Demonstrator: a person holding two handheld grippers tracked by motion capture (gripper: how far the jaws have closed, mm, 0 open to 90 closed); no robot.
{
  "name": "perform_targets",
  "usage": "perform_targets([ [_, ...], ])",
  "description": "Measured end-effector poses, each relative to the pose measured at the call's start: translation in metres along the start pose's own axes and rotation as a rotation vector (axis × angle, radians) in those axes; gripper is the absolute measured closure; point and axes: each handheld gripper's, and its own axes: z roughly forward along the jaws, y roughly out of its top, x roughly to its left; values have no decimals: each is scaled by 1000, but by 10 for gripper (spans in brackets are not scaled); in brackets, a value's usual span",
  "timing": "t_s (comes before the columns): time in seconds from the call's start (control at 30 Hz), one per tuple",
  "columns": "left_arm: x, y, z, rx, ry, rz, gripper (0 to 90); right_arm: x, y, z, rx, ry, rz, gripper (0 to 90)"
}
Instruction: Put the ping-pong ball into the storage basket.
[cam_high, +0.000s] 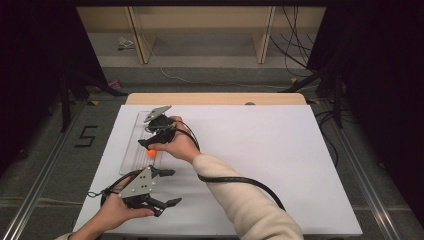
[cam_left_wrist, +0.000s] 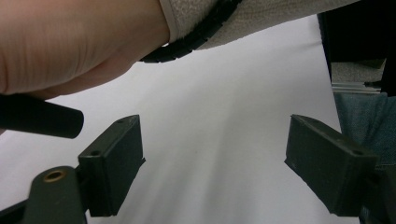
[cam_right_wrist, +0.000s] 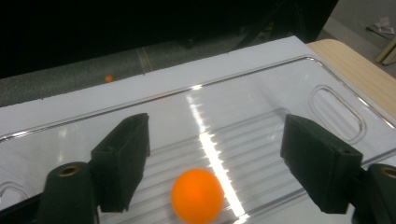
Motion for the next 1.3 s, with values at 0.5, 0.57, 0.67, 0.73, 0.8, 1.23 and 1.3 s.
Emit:
perform_targets([
  [0.5,0,0,0,-2,3,-4,185,-7,-7,-28,-38,-30,24,164],
  [0.57,0,0,0,-2,5,-2,186,-9,-10,-32,-35,-33,26,164],
  [0.67,0,0,0,-2,5,-4,186,-11,-14,-37,-36,-37,30,164],
  [0.73,0,0,0,-1,5,-4,185,-11,-15,-38,-37,-40,31,164],
  [0.8,0,0,-1,-2,6,-4,186,-13,-19,-44,-39,-43,36,164],
  [1.23,1,0,-1,-2,10,-4,186,-20,-35,-72,-39,-71,47,164],
  [1.3,1,0,-1,-1,10,-5,186,-22,-38,-78,-44,-77,53,164],
])
